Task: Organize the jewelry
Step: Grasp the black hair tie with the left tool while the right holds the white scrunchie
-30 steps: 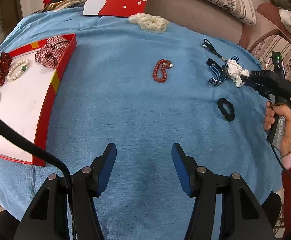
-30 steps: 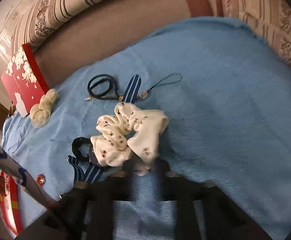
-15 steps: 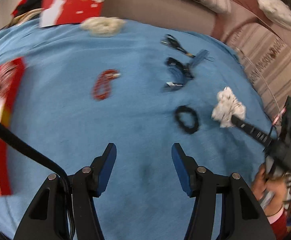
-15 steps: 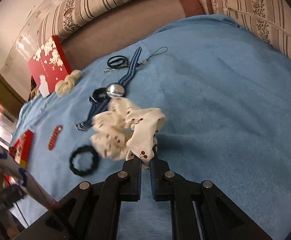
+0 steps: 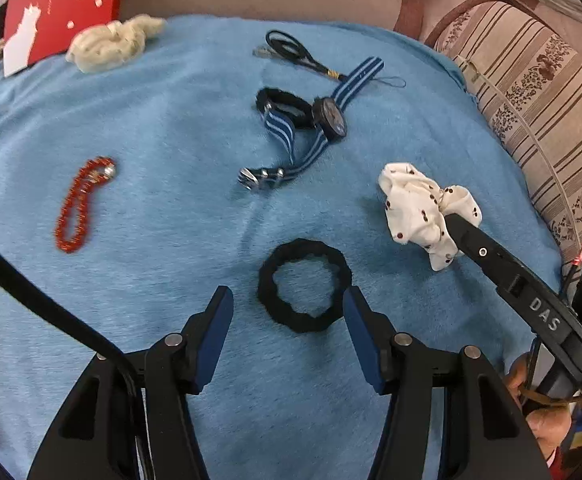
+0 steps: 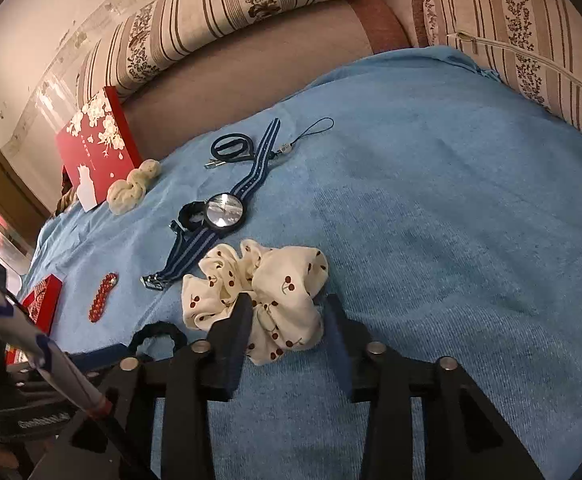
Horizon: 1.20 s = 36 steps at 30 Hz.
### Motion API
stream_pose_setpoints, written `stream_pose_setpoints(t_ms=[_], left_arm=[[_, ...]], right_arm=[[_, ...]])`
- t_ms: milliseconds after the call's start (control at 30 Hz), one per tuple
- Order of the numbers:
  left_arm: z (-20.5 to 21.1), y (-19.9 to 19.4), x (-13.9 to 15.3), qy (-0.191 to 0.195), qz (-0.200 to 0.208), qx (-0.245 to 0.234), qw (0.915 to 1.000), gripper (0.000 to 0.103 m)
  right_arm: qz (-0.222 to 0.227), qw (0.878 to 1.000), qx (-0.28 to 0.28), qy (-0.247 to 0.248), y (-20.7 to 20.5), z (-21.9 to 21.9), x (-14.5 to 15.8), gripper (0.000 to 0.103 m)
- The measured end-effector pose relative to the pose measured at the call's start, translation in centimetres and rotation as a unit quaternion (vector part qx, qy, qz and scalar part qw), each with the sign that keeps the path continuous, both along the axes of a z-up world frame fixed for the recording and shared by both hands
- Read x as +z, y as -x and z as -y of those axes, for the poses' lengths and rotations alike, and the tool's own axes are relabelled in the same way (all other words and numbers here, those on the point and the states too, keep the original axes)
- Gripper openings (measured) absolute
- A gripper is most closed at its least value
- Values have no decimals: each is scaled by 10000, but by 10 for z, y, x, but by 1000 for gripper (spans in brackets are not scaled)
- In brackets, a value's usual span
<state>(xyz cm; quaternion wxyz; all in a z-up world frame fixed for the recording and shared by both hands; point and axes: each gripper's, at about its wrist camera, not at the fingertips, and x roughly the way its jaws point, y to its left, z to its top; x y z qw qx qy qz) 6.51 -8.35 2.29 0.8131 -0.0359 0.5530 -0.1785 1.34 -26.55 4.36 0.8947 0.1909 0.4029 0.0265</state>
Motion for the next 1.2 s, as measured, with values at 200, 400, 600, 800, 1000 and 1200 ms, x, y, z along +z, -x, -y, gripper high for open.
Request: stream_pose_setpoints(t_ms=[200,400,600,800,1000,1200], left_arm=[[1,-1,-4,-7,-41,66,10000,9],[-6,12,15,181,91,159,9997,8],[-23,41,50,297,439,187,9984,8],[-62,70,70,261,622,484,9966,8],[-118,104,80,486,697,1156,9896,8],[-160,131,83,229,835,1581,9836,8]], right_arm=[[-49,10000,21,-54,-9,-2,-7,45],[-216,9986,37,-487,-12,6,-17,15],[-200,9986,-56,-495,-9,9,-17,12],[-149,9990,-187,-383,3,9,-12,11],[-20,9997,-198,148,24,-3,7,10],[28,9993,66,366,35,-27,32,9]])
